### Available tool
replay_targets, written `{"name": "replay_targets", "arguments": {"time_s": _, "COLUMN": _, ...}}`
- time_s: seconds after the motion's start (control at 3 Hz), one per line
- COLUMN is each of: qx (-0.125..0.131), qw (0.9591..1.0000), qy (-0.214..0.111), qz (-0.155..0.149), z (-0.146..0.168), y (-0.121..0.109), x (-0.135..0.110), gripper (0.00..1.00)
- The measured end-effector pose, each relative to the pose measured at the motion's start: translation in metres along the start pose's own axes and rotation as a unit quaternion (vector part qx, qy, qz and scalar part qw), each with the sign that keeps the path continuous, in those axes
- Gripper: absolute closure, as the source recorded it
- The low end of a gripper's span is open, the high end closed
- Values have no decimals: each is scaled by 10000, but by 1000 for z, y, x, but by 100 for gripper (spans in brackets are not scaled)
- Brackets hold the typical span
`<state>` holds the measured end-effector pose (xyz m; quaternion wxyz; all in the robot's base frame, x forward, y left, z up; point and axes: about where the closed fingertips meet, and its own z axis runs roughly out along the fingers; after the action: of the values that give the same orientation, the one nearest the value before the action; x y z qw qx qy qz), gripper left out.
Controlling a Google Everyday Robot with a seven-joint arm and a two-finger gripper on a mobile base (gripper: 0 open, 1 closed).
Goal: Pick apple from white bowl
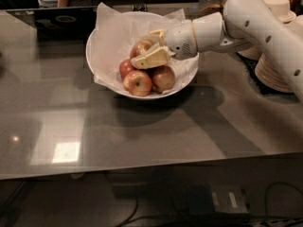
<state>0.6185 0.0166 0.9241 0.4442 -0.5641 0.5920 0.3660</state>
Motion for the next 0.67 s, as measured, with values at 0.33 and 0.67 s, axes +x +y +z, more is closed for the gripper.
{"name": "replay_targets", "arguments": {"time_s": 0.33, "qx": -2, "qw": 10000, "qy": 1, "qz": 0, "z": 0, "y": 0, "x": 0, "gripper": 100}}
{"name": "replay_targets", "arguments": {"time_s": 0.67, "qx": -101, "qw": 9999, "qy": 56, "qz": -5, "z": 0, "y": 2, "x": -7, "gripper": 100}}
